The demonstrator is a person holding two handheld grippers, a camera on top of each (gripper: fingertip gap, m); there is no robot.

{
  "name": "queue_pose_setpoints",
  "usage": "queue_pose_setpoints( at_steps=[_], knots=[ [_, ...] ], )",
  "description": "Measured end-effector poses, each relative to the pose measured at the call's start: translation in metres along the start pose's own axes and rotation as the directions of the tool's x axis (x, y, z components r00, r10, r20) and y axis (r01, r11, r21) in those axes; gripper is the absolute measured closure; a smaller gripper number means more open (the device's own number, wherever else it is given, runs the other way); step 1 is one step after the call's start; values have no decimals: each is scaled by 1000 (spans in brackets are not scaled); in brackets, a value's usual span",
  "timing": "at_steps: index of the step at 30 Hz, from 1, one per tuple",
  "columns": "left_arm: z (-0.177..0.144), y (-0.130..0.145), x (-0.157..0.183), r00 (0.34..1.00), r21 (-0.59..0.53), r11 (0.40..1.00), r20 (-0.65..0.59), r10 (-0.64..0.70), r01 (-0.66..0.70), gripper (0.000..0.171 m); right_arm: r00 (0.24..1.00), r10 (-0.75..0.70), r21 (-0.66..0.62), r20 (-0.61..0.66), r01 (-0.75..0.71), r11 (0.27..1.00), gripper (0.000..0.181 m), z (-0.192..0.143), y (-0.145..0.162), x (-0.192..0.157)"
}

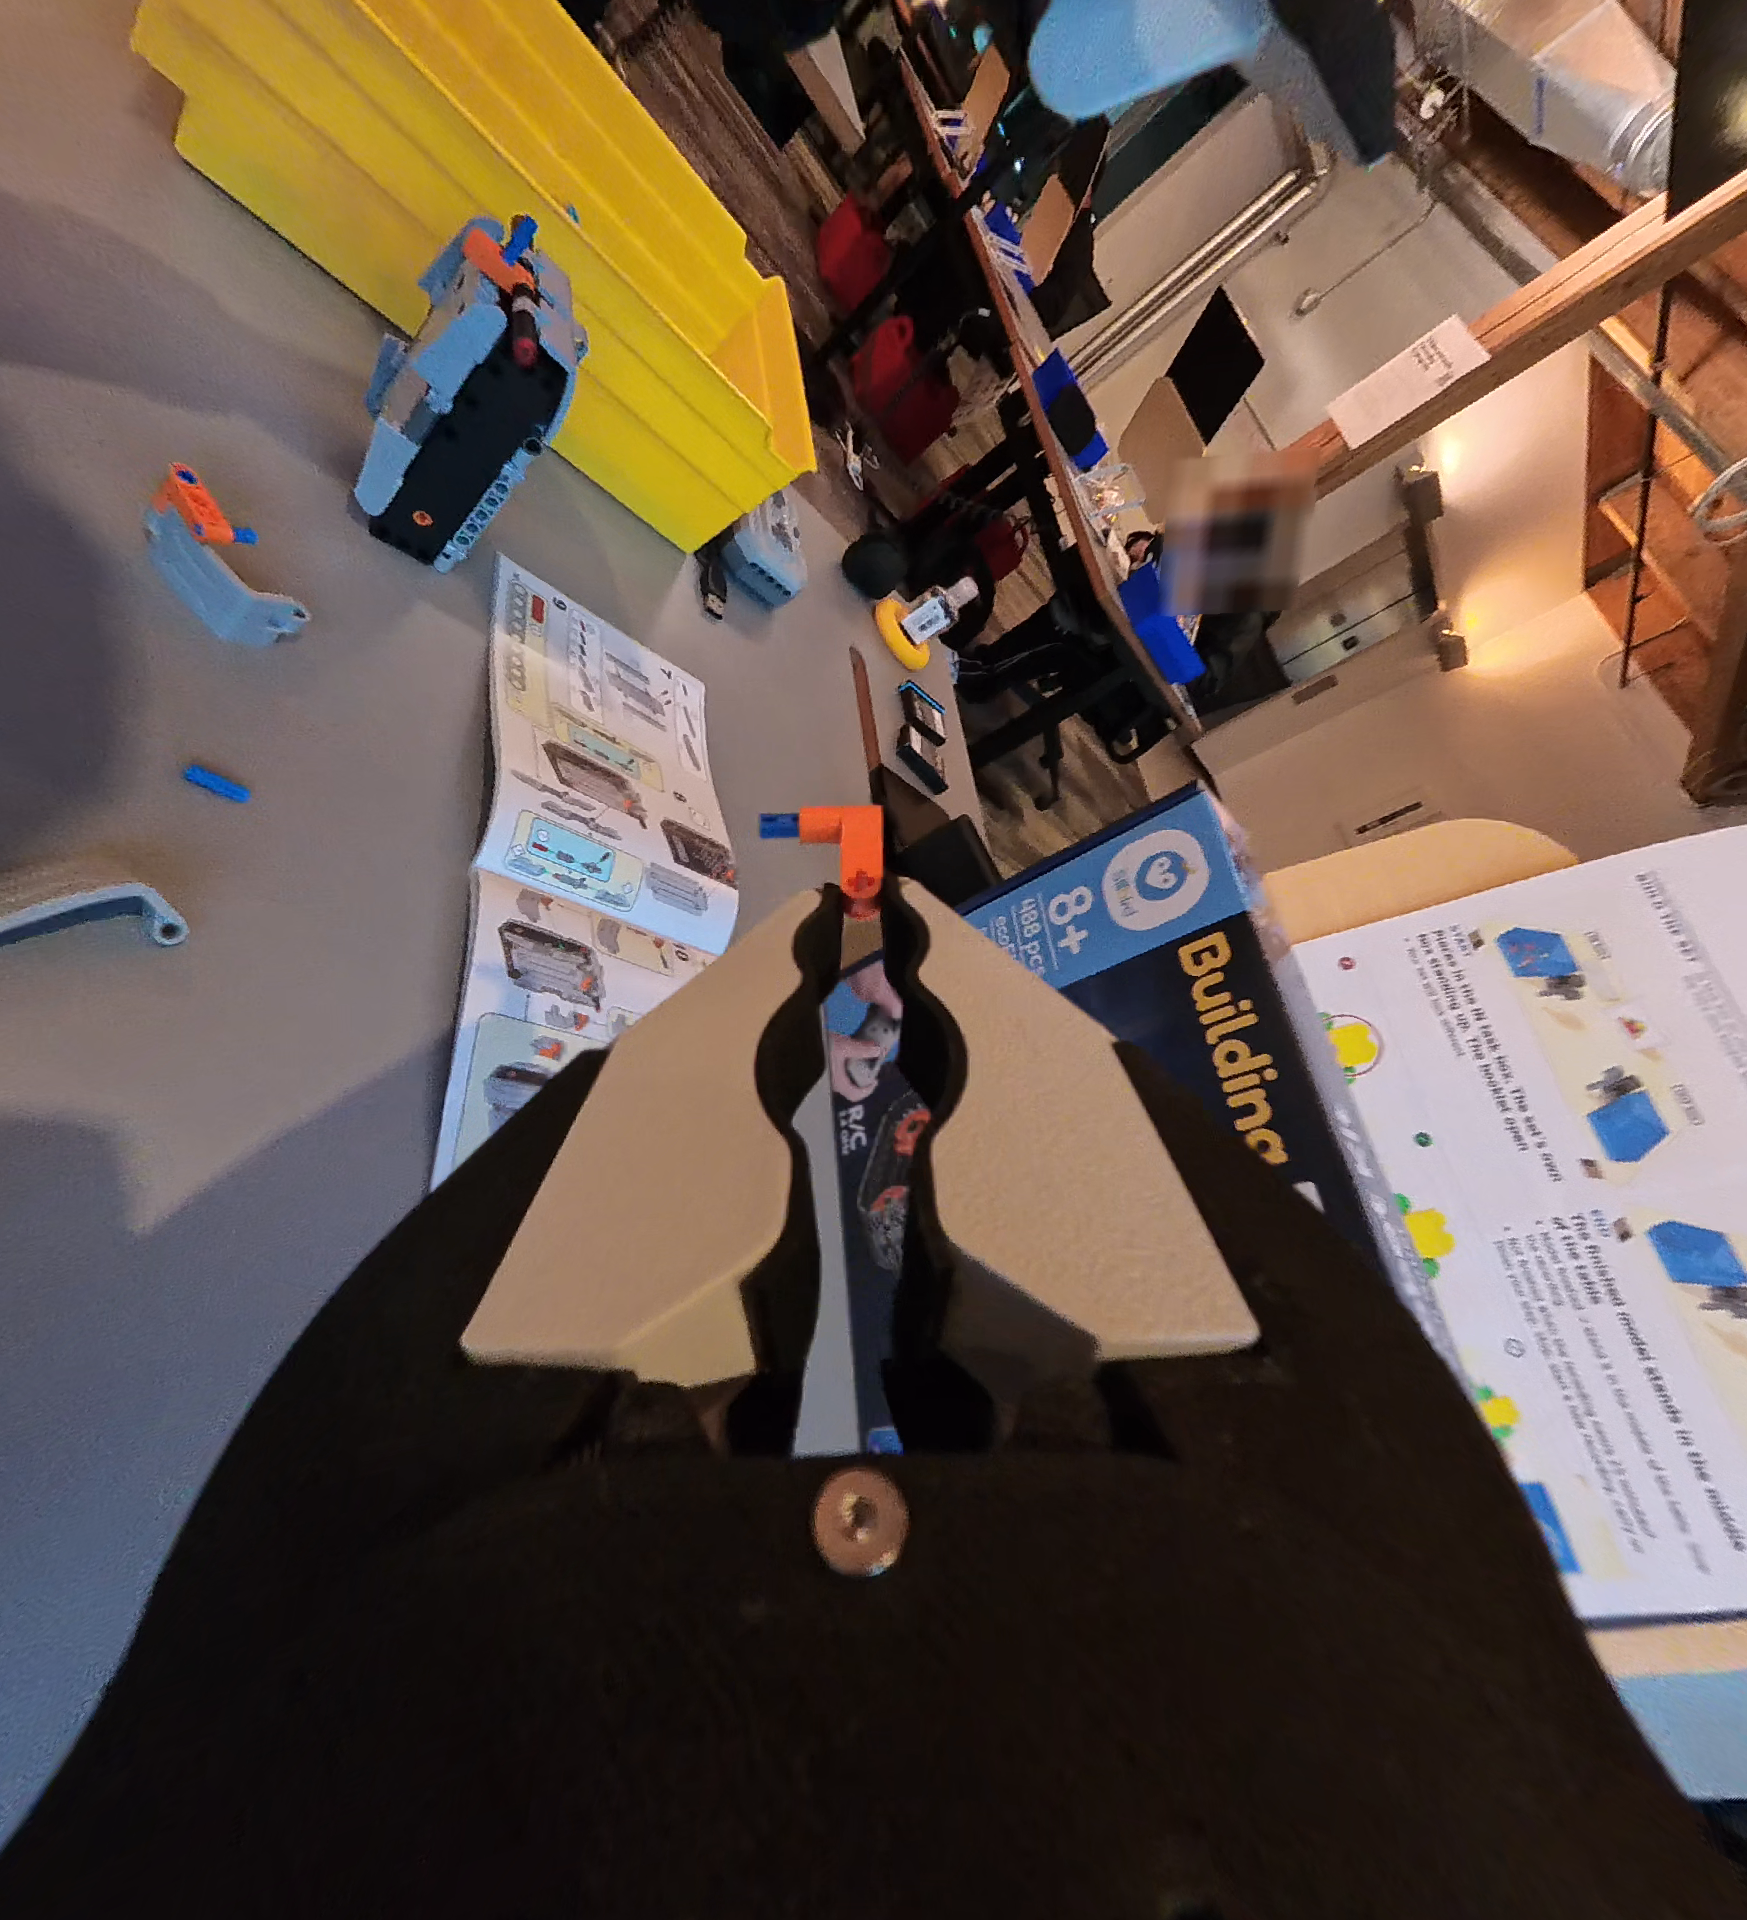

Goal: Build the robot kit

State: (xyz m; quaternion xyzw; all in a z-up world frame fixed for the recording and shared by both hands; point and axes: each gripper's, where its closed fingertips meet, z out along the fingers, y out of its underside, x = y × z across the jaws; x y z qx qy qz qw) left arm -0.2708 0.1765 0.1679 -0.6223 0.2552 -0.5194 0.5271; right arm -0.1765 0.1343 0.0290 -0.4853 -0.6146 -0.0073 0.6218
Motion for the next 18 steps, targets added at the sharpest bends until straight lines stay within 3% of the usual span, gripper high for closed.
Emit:
queue_pose_setpoints(
  at_steps=[4, 8, 14, 18],
  knots=[
    [6, 5, 1, 1000, -25, 1000, -12, -3, 3, 145, 999, -33, -19, -20, 33, 999, 175, -4, 0, 4],
    [10, 14, 9, 998, -73, 997, -53, 13, -17, 145, 994, -97, 40, -49, 99, 994, 175, -9, -13, 5],
    [33, 64, 50, 934, -316, 949, -343, -100, -15, 145, 977, -171, 110, -123, 185, 977, 175, -19, -35, 12],
    [51, 98, 48, 931, -445, 895, -339, -138, -29, 143, 975, -168, 90, -145, 182, 979, 175, -20, -30, 16]
  ],
)
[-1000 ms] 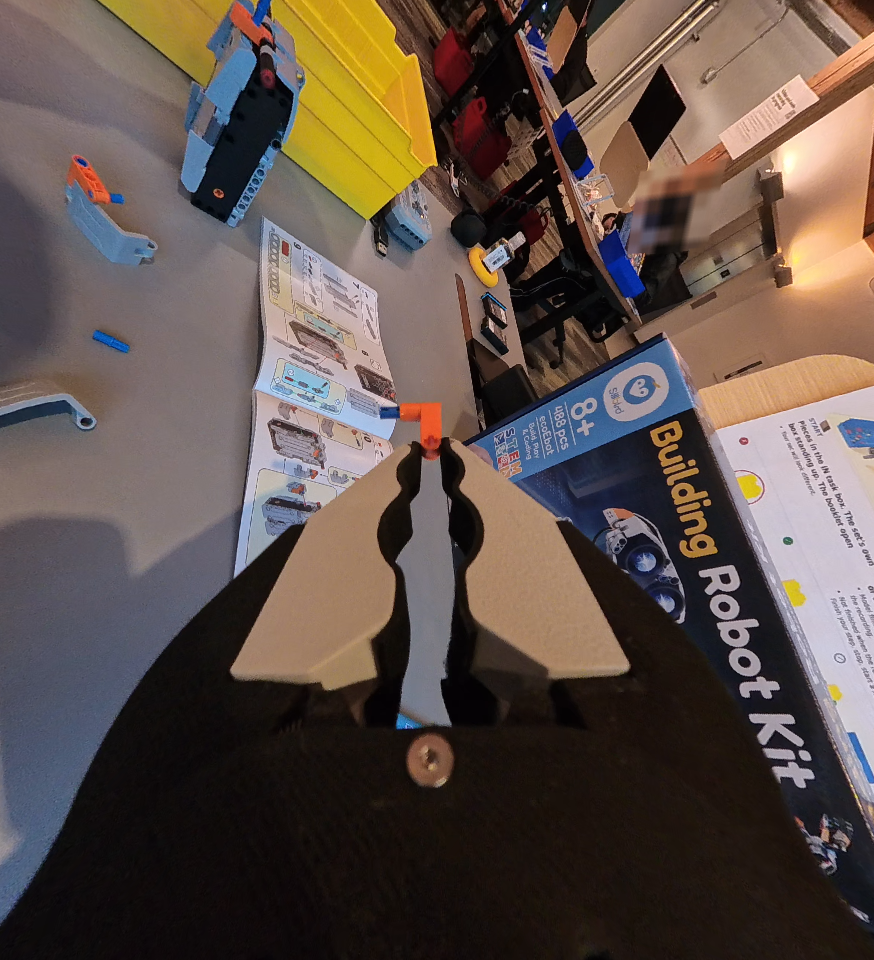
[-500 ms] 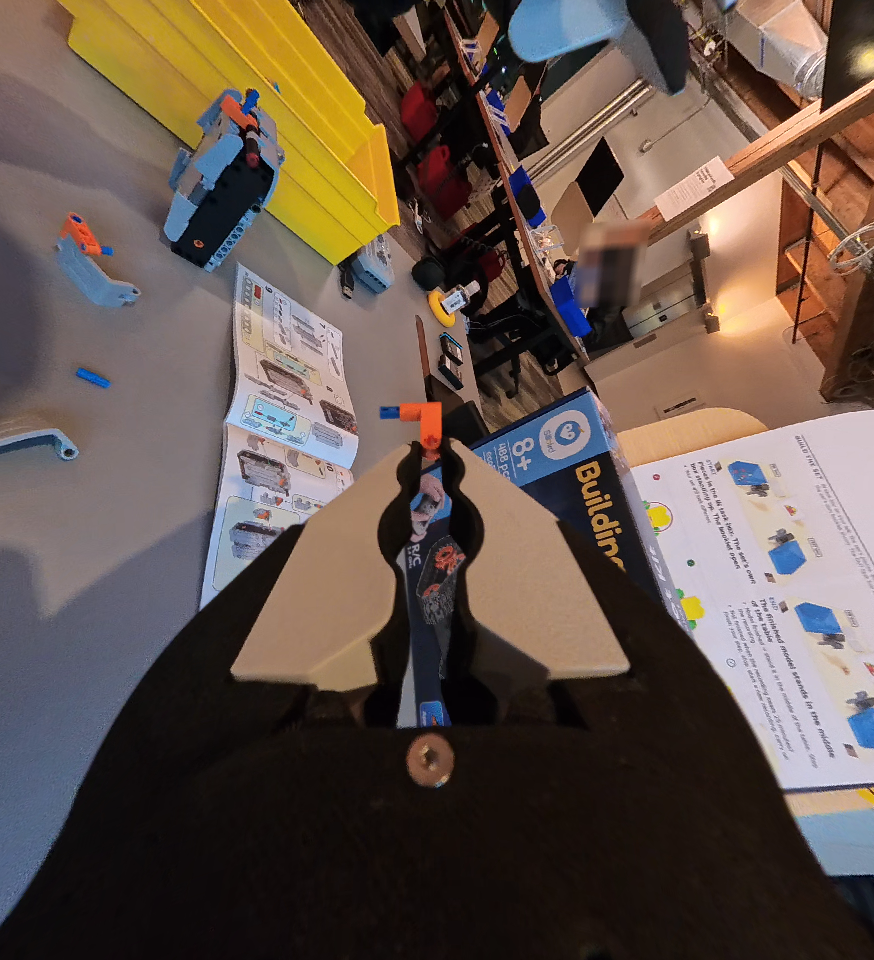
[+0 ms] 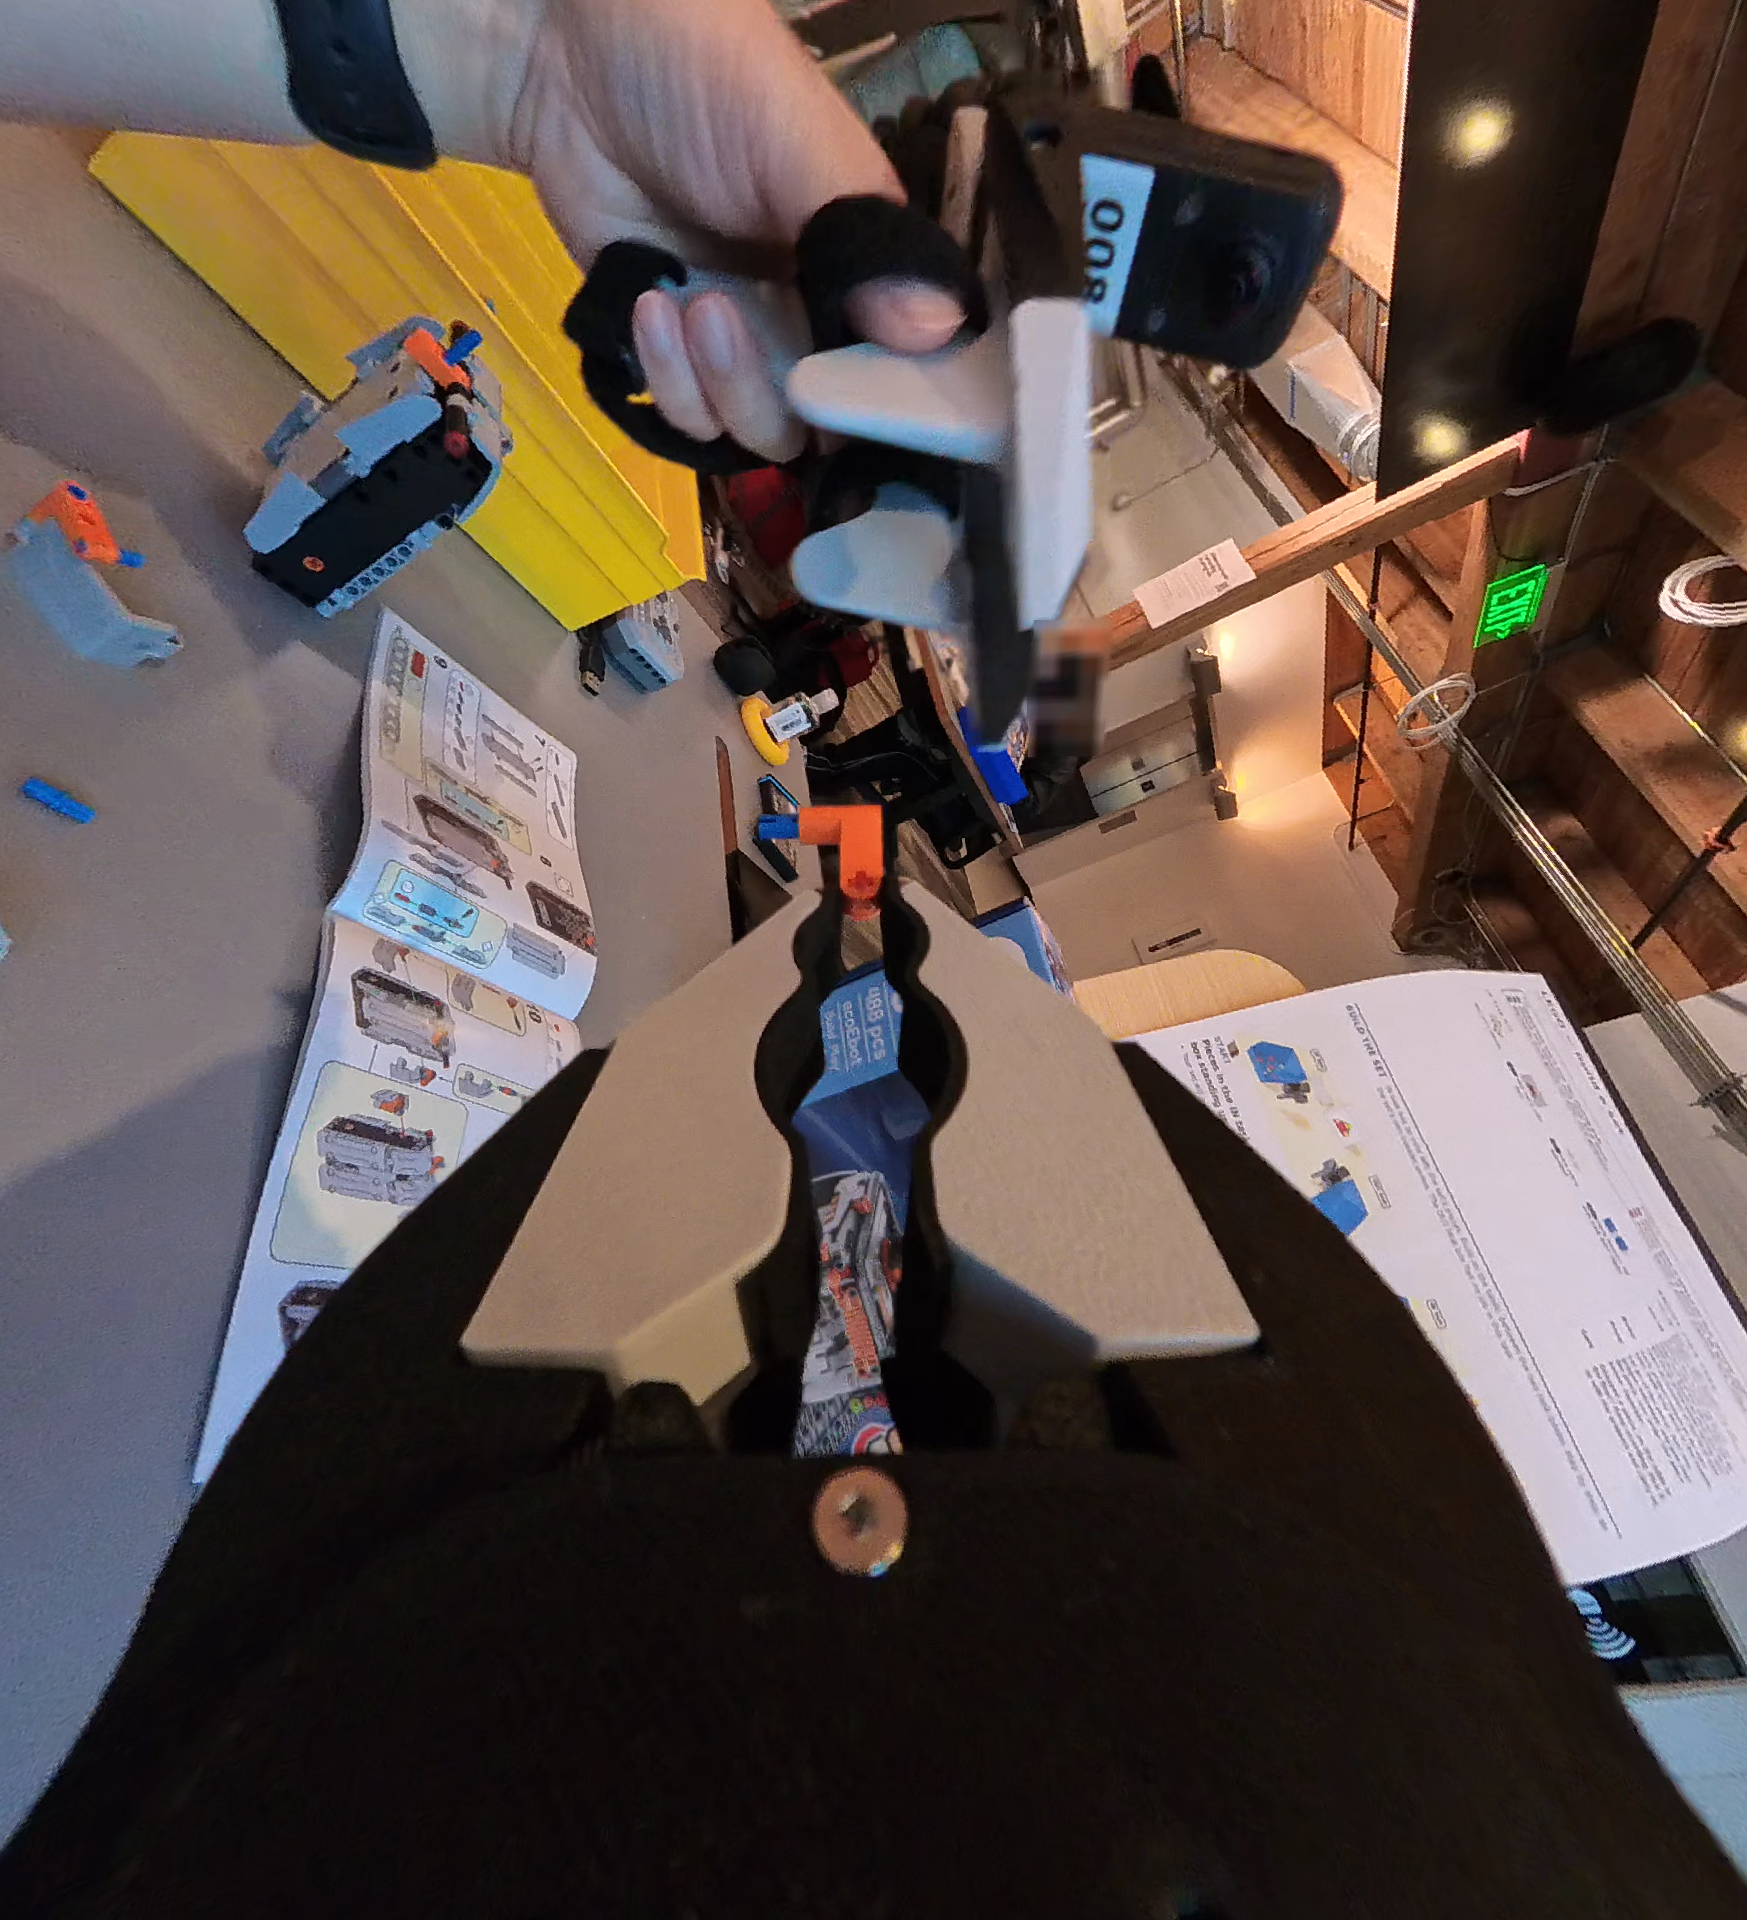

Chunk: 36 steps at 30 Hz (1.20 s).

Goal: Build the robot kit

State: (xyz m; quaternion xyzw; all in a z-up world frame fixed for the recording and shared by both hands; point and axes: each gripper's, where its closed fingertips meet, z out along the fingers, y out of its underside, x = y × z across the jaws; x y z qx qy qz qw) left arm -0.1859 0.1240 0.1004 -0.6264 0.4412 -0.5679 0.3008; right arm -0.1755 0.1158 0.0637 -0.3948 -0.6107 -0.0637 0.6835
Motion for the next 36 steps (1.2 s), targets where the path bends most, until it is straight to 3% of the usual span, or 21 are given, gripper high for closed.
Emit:
queue_pose_setpoints(
  at_steps=[3, 9, 11, 17, 19, 21, 23, 26, 28, 30, 32, 34, 36],
  knots=[
    [13, 15, -7, 1000, -81, 997, -3, -4, 4, 144, 1000, -1, -19, -21, 0, 1000, 175, 0, 4, 3],
    [27, 20, -6, 995, -93, 995, -88, -55, 47, 146, 997, 56, 26, -44, -55, 998, 175, 2, -2, 7],
    [29, 24, -5, 991, -113, 992, -111, -76, 64, 163, 997, 65, 25, -48, -63, 998, 175, 3, -1, 7],
    [31, 26, -11, 989, -123, 988, -102, -103, 90, 166, 991, 115, 27, -63, -114, 993, 175, 10, 0, 7],
    [30, 24, -12, 991, -114, 989, -86, -99, 89, 166, 981, 180, 53, -74, -177, 983, 175, 13, 0, 10],
    [22, 18, -10, 992, -87, 992, -76, -97, 90, 166, 953, 289, 101, -91, -279, 955, 162, 12, -1, 18],
    [3, 7, -10, 997, -24, 997, -18, -71, 71, 166, 910, 412, 93, -40, -407, 909, 161, 13, 7, 19],
    [-43, -11, -29, 969, 82, 997, 247, -14, -6, 166, 781, 613, -99, 119, -605, 790, 168, 22, 19, -6],
    [-76, -18, -32, 924, 129, 990, 381, 6, -60, 166, 798, 583, -185, 154, -556, 810, 167, 34, 4, -25],
    [-104, -24, -22, 904, 188, 978, 429, -1, -88, 166, 829, 545, -287, 124, -495, 820, 175, 49, -8, -50],
    [-126, -31, -10, 901, 267, 957, 433, -18, -109, 166, 752, 660, -460, 2, -585, 668, 178, 61, -7, -87],
    [-145, -36, 0, 903, 329, 935, 430, -25, -131, 166, 573, 817, -452, 55, -716, 532, 177, 72, -43, -144],
    [-155, -37, 4, 903, 350, 926, 430, -25, -141, 167, 479, 878, -474, 6, -772, 424, 177, 77, -48, -189]
  ],
)
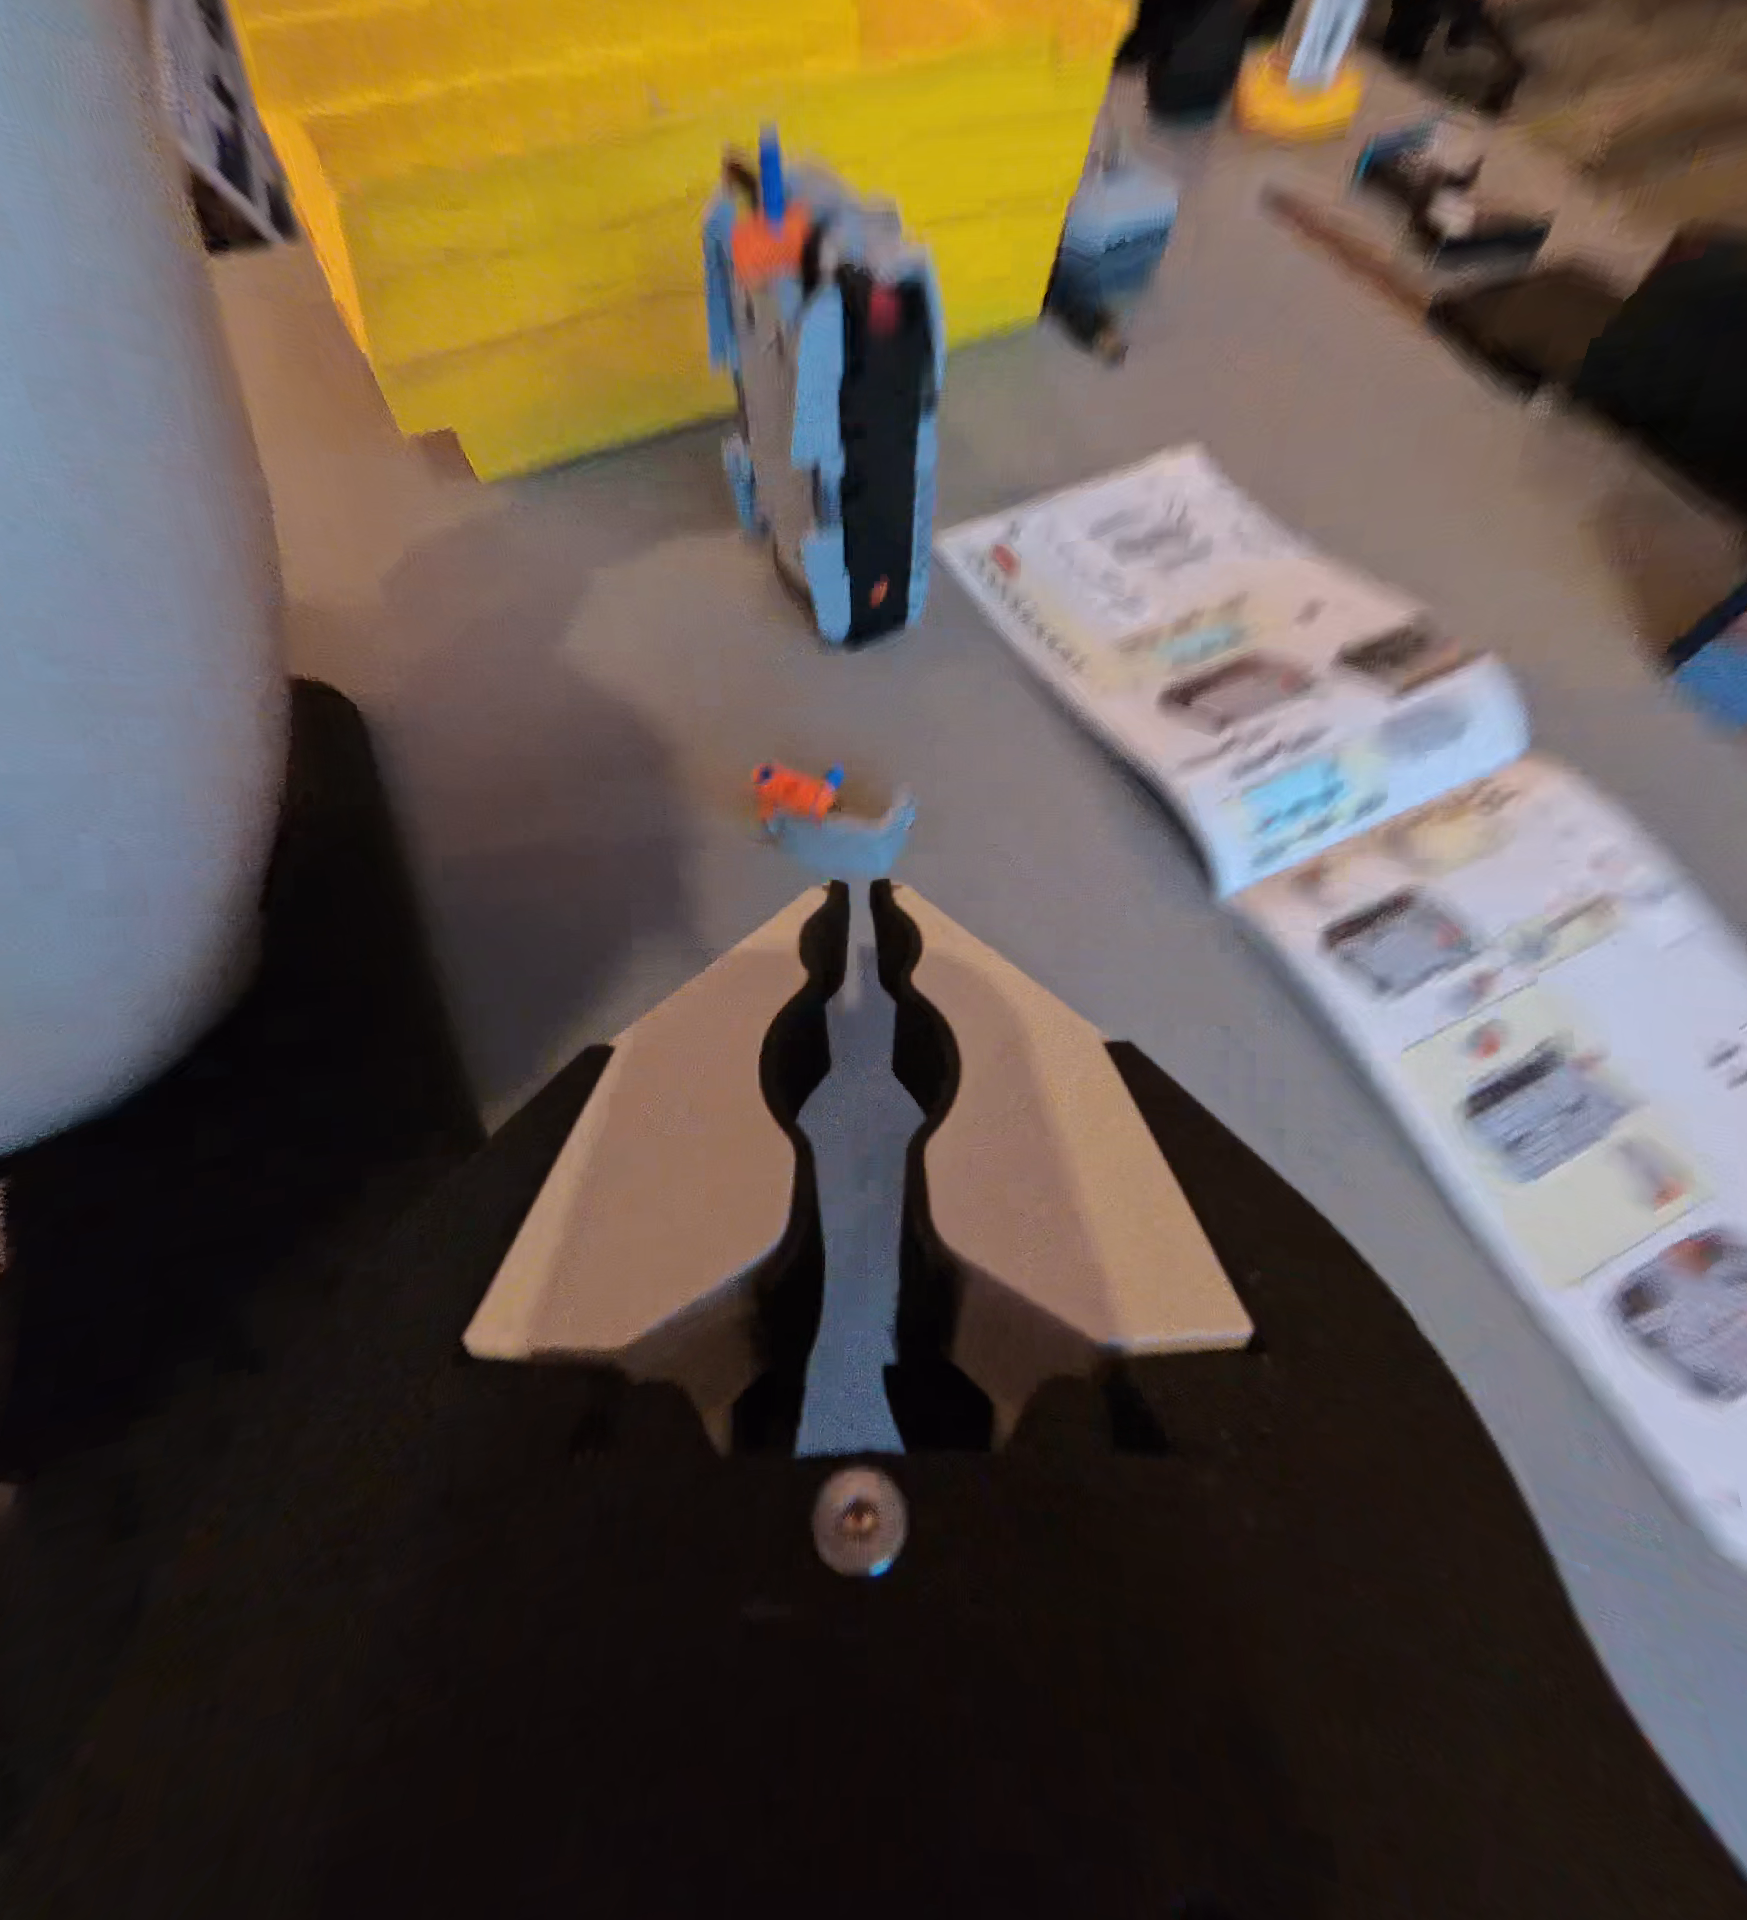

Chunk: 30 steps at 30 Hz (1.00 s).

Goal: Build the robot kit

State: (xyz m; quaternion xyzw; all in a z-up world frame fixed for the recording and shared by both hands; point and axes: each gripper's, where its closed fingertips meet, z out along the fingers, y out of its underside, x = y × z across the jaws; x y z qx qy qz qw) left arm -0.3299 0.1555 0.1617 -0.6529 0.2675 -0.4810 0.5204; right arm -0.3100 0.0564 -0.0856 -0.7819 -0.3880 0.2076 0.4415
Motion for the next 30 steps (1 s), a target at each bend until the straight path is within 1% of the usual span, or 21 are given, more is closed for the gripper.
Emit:
queue_pose_setpoints(
  at_steps=[2, 3, 4, 6, 8, 10, 12, 15, 18, 22, 30],
  knots=[
    [-7, -2, -1, 1000, 13, 1000, -6, 0, 0, 167, 998, 12, -106, -58, -18, 994, 176, 15, 35, 0],
    [-9, -4, -1, 1000, 23, 1000, -16, -2, 3, 167, 995, 19, -140, -93, -32, 990, 176, 19, 45, 6],
    [-10, -5, 1, 999, 33, 999, -33, -7, 8, 166, 991, 41, -146, -129, -60, 987, 176, 21, 50, 13],
    [-10, -6, 7, 996, 39, 999, -82, -23, 27, 166, 982, 97, -164, -159, -123, 979, 176, 27, 57, 17],
    [-10, -6, 16, 989, 31, 998, -139, -43, 48, 166, 976, 79, -197, -203, -120, 973, 174, 33, 62, 21],
    [-10, -7, 25, 982, 36, 998, -185, -37, 44, 166, 968, 73, -202, -240, -123, 972, 171, 36, 61, 24],
    [-11, -7, 29, 979, 31, 999, -203, -25, 31, 166, 959, 66, -205, -276, -126, 971, 170, 38, 60, 27],
    [-15, -7, 32, 971, 23, 999, -237, -29, 36, 166, 943, 41, -235, -330, -124, 964, 169, 36, 66, 35],
    [-21, -10, 32, 965, 33, 998, -258, -39, 50, 166, 929, 59, -222, -367, -149, 964, 167, 34, 67, 42],
    [-27, -14, 34, 960, 47, 998, -278, -34, 49, 166, 927, 161, -186, -339, -234, 954, 156, 38, 64, 37],
    [-33, -18, 38, 952, 57, 997, -306, -27, 47, 166, 923, 140, -172, -358, -213, 962, 162, 43, 62, 37]
  ],
)
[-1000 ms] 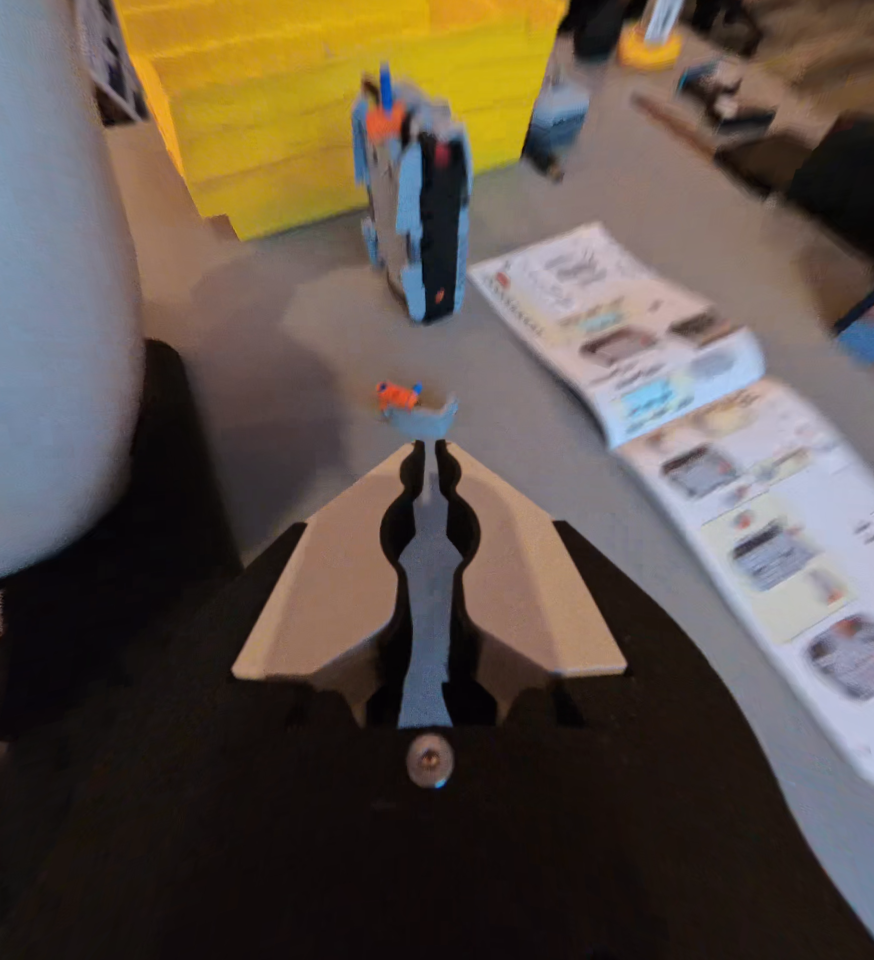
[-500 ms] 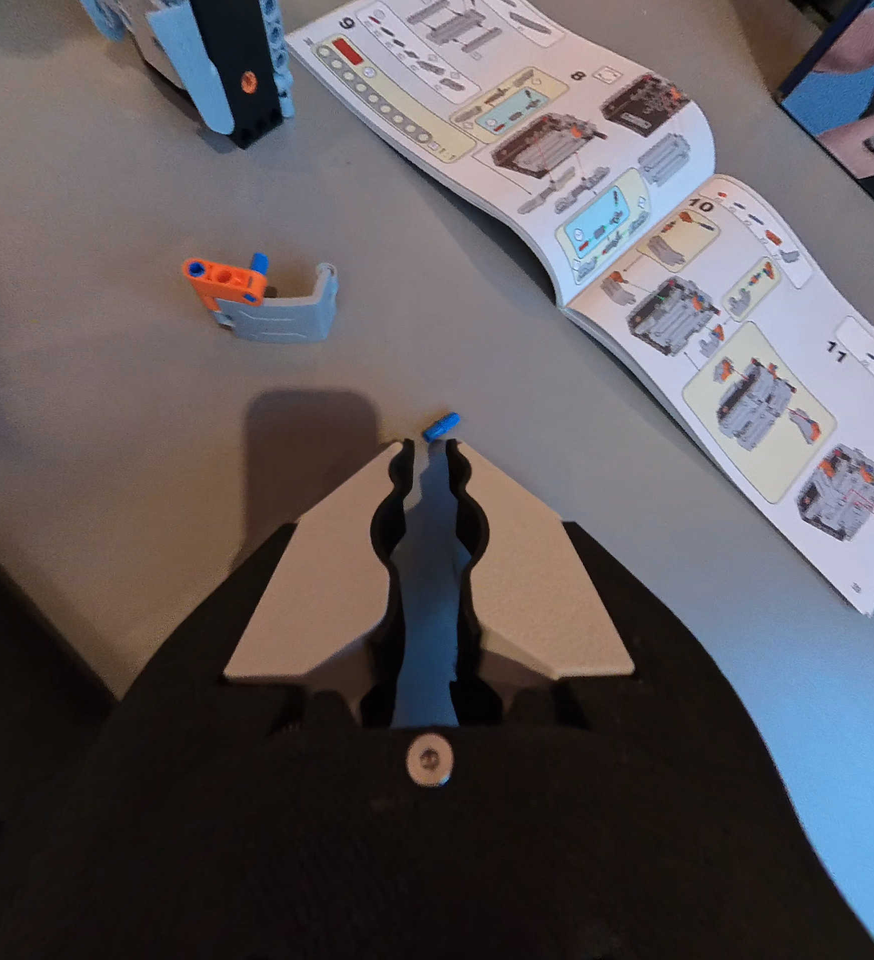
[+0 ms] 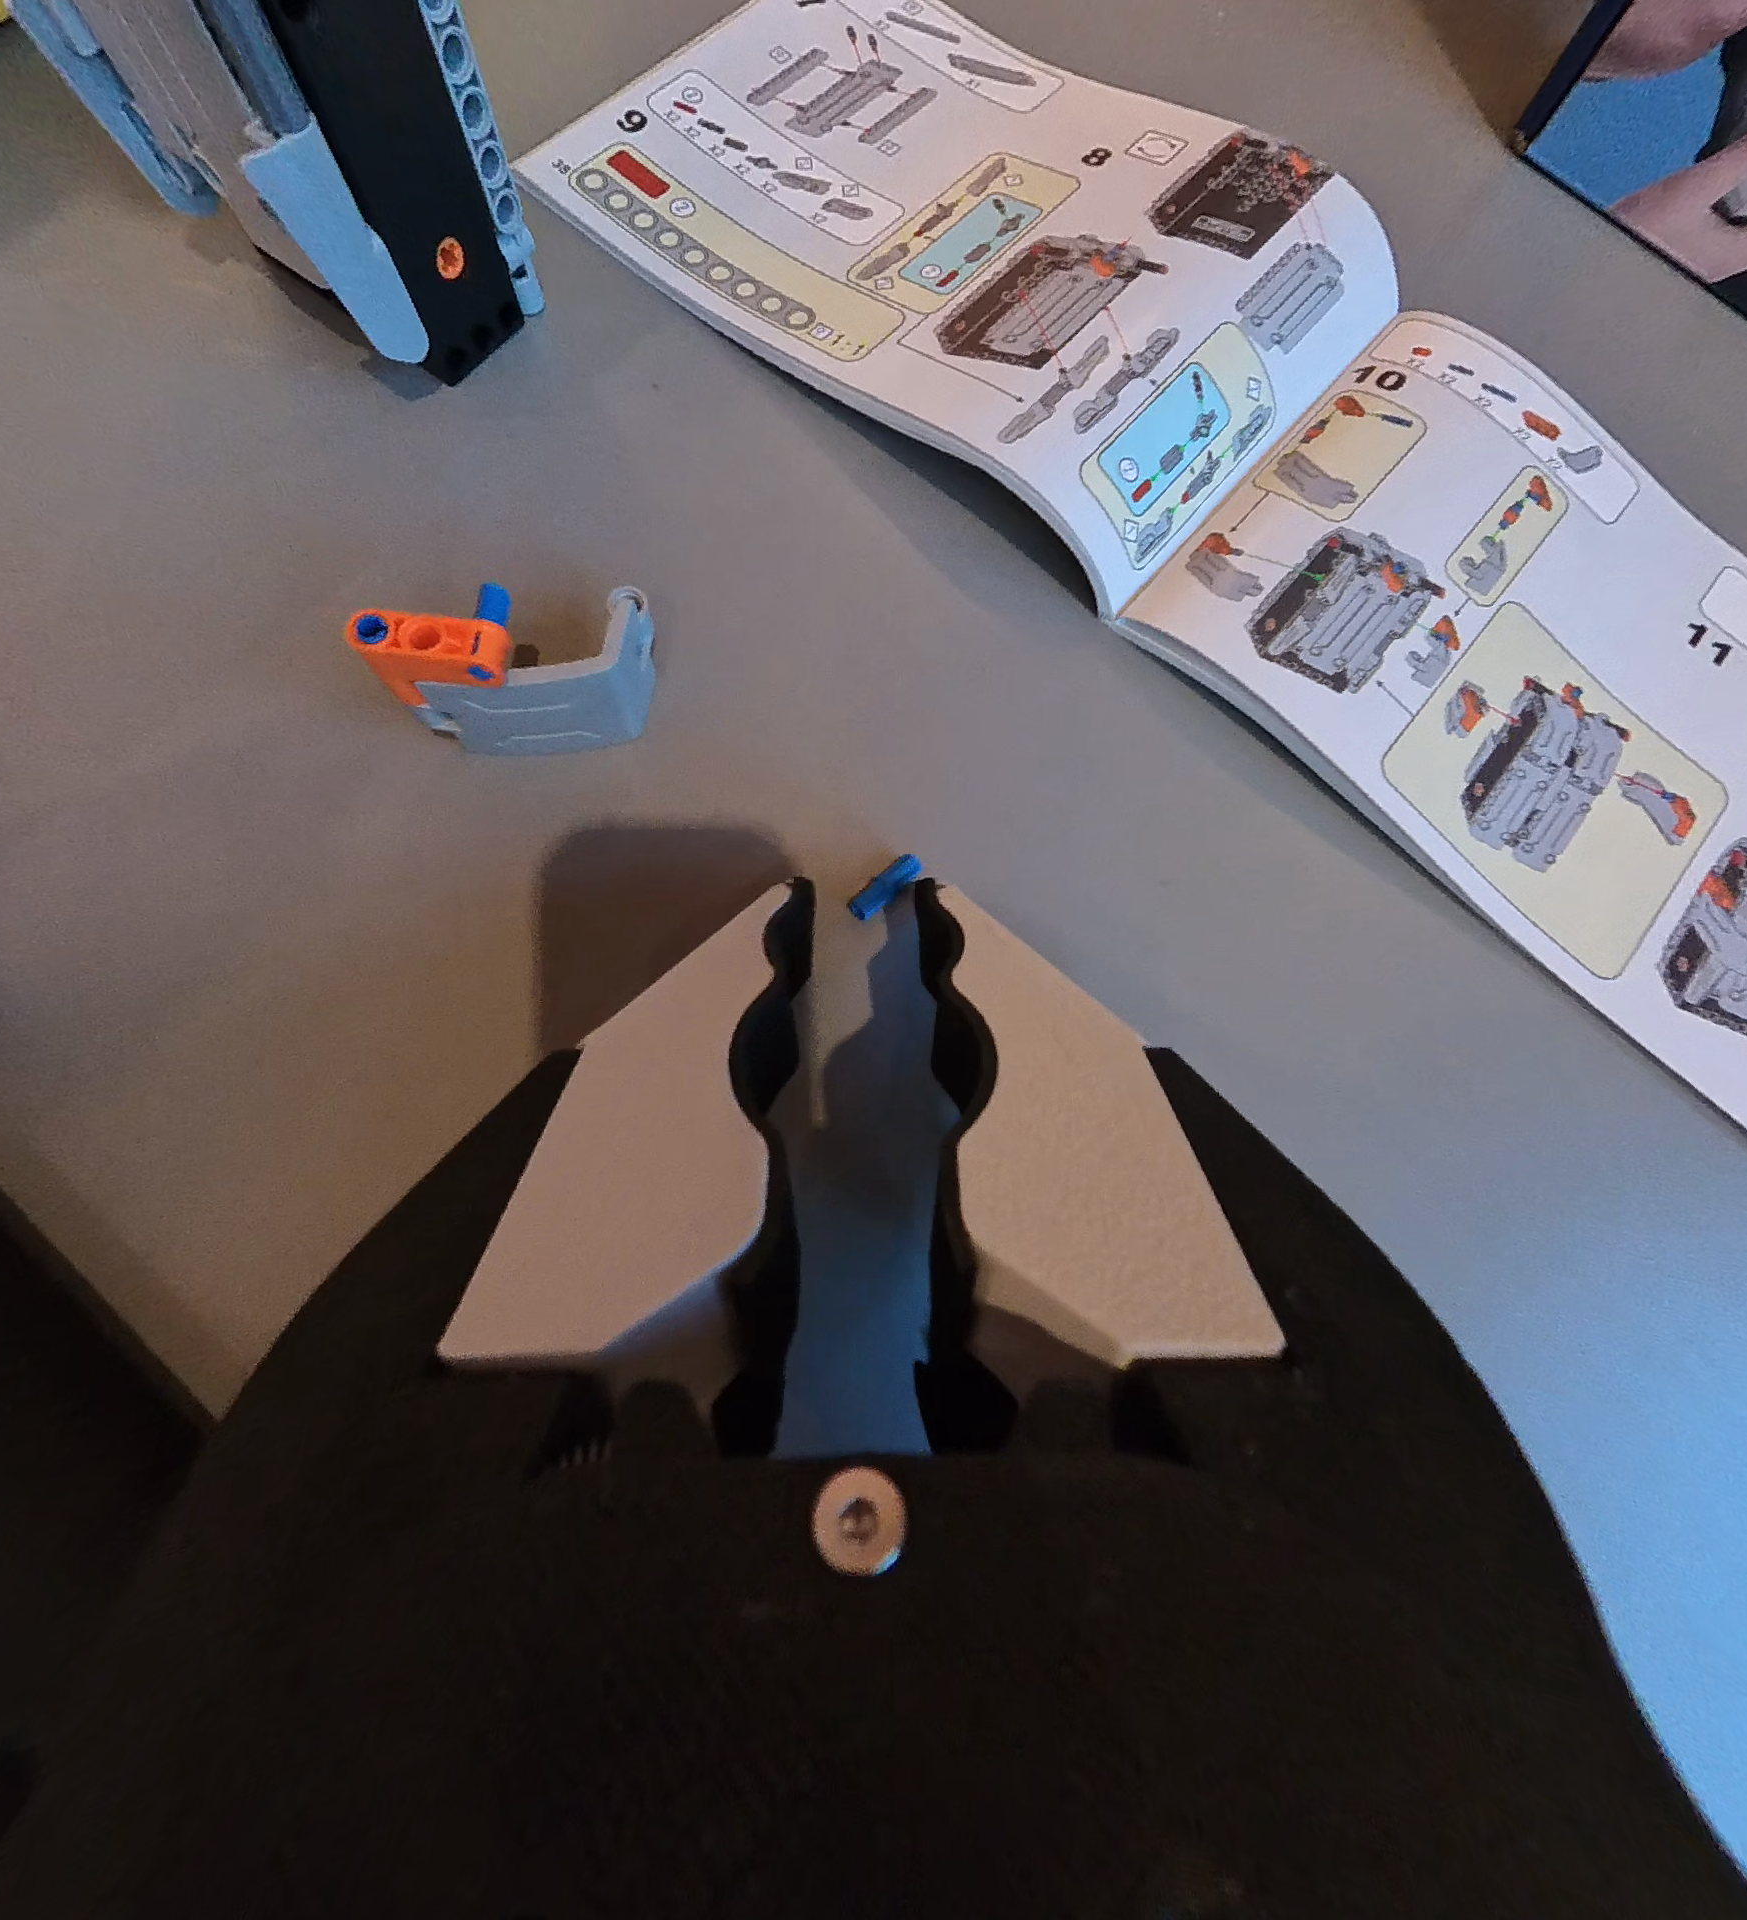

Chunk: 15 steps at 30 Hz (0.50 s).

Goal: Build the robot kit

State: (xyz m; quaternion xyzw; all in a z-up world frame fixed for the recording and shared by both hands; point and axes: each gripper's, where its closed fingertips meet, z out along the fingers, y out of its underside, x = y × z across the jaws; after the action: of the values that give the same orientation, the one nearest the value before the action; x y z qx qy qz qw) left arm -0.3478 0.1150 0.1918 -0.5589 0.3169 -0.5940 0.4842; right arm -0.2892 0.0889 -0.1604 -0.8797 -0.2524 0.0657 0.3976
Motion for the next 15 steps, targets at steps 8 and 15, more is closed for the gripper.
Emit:
queue_pose_setpoints(
  at_steps=[8, 15],
  knots=[
    [-4, 0, -1, 1000, 3, 1000, 2, -5, 5, 166, 998, 49, 38, 44, -51, 998, 174, 2, -1, 5],
    [-3, 1, -5, 1000, -5, 1000, 25, -10, 10, 166, 945, 121, 167, 303, -178, 970, 178, -17, -29, -15]
  ],
)
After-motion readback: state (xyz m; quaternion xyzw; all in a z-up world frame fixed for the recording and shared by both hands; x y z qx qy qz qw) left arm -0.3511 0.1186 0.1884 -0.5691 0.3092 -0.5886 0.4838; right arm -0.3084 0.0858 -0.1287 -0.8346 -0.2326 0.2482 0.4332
